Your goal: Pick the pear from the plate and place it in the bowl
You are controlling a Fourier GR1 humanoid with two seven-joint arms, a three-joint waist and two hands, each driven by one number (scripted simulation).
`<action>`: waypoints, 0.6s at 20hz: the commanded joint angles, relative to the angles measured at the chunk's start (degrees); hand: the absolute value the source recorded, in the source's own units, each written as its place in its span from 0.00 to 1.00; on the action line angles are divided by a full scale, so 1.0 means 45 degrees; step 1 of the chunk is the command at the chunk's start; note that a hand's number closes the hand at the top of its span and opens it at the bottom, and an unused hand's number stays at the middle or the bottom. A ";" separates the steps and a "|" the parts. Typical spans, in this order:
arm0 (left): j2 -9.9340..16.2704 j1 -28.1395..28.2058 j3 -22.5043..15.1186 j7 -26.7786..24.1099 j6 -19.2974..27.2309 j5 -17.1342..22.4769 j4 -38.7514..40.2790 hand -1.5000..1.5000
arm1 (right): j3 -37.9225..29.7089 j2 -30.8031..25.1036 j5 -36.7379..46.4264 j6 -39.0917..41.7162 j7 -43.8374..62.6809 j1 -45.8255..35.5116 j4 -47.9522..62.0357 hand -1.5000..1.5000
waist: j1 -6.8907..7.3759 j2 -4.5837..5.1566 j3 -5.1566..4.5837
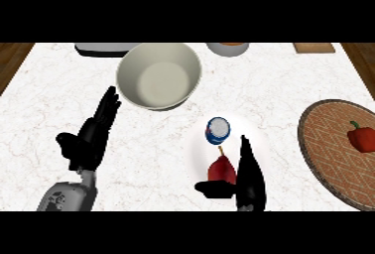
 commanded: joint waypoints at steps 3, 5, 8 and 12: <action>-0.0061 0.0131 0.0100 0.0327 -0.0266 -0.0070 -0.0398 0.50 | -0.0806 -0.0192 -0.0821 0.0892 -0.0155 0.0174 0.0754 0.00 | 0.0003 0.0005 0.0005; -0.0234 -0.0370 0.0396 -0.0112 -0.0229 -0.0210 0.0172 0.50 | 0.0448 0.0098 -0.0950 -0.0599 -0.0316 0.0308 0.1097 0.00 | -0.0014 0.0006 0.0004; 0.0071 -0.0010 0.0475 0.0142 -0.0651 0.0091 -0.0233 0.50 | 0.0365 0.0100 -0.1805 0.0529 -0.1876 -0.0507 0.2476 1.00 | 0.0078 0.0026 0.0009; 0.0161 -0.0225 0.0660 0.0531 -0.0711 0.0128 -0.0295 0.50 | 0.0986 0.0092 -0.1008 0.1515 -0.1037 -0.1178 0.2120 1.00 | 0.0071 0.0010 0.0004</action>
